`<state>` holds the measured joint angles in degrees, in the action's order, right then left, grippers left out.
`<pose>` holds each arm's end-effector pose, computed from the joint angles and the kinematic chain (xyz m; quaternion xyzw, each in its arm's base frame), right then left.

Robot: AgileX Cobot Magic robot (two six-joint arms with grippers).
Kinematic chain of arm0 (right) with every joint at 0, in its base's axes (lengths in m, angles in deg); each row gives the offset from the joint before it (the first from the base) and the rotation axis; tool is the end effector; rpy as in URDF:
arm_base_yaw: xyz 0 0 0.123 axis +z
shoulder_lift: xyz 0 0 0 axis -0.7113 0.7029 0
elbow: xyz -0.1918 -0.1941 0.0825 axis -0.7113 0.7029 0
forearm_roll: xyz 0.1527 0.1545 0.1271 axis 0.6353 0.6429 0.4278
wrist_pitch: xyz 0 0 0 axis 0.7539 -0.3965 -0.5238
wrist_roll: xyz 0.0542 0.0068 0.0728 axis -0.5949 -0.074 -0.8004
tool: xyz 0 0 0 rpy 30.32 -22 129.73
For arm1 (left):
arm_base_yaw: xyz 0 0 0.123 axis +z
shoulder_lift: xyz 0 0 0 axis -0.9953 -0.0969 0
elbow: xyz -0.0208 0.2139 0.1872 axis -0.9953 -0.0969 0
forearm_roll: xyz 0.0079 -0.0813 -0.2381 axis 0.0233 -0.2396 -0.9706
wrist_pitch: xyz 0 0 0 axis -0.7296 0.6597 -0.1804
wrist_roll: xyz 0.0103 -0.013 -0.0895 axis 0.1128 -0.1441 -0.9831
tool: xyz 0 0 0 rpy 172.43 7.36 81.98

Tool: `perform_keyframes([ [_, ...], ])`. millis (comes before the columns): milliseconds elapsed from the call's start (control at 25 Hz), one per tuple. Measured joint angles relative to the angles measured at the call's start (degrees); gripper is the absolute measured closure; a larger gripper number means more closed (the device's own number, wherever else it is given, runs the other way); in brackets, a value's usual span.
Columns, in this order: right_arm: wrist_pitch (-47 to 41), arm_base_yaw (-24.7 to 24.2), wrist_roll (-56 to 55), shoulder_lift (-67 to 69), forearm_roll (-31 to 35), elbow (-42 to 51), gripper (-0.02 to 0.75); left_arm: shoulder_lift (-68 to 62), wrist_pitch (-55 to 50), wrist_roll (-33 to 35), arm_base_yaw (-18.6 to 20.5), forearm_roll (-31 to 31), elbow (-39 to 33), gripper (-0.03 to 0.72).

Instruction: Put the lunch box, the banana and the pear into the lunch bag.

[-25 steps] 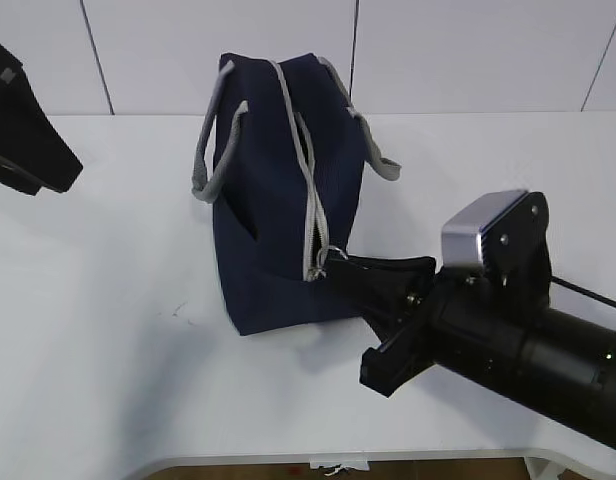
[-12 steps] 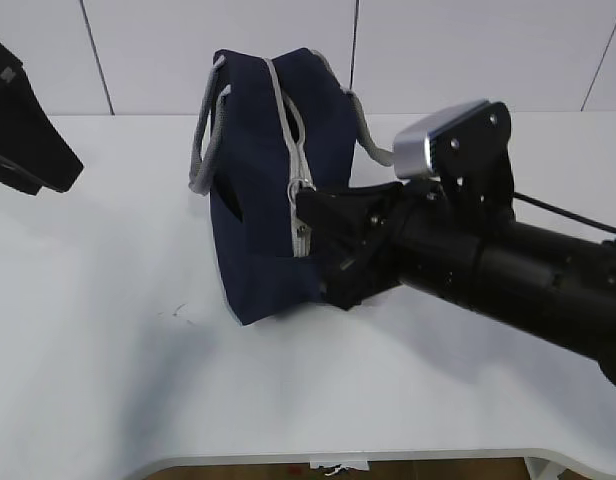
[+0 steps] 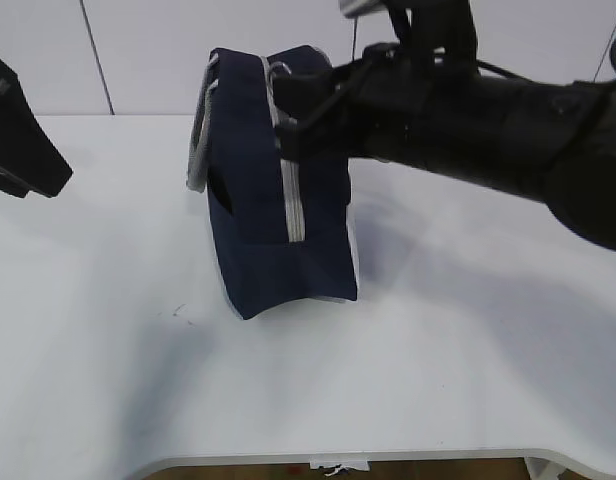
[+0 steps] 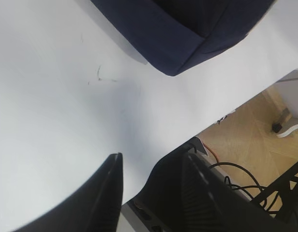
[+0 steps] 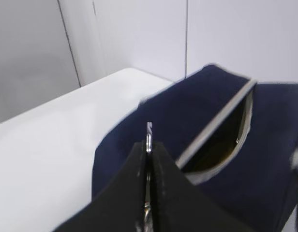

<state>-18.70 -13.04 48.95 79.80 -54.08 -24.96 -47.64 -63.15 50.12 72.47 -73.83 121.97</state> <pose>0.2912 0.1964 0.2869 -0.2392 0.7238 0.2291 0.6053 0.2589 -0.0925 0.3437 0.1890 0.9464 -0.2108 0.1554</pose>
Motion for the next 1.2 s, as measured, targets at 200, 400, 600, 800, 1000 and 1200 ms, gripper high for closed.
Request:
perform_keyframes([
  [200, -6.16, 0.0, -2.33, 1.72, 0.0, -7.08, 0.737, -0.11, 0.34, 0.11, -0.82, 0.08, 0.0, 0.381],
  [400, -9.84, 0.0, -3.35, 4.19, 1.15, -13.59, 0.737, -1.69, 3.61, 1.39, -4.5, 0.08, 0.0, 0.381],
  [600, -13.26, 0.14, -6.13, 7.15, 3.75, -19.06, 0.737, -2.07, 9.89, 2.3, -6.49, 0.08, 0.0, 0.381],
  [800, -16.34, 2.0, -7.14, 8.24, 4.14, -21.7, 0.737, -2.87, 16.13, 2.51, -6.49, -1.99, 0.0, 0.381],
  [1000, -16.88, 2.52, -7.28, 8.24, 4.64, -21.78, 0.737, -5.72, 19.89, 2.51, -7.81, -6.02, 0.0, 0.37],
  [1200, -16.88, 2.52, -7.41, 8.34, 5.7, -21.78, 0.737, -8.09, 23.41, 2.51, -8.2, -6.4, -0.1, 0.335],
])
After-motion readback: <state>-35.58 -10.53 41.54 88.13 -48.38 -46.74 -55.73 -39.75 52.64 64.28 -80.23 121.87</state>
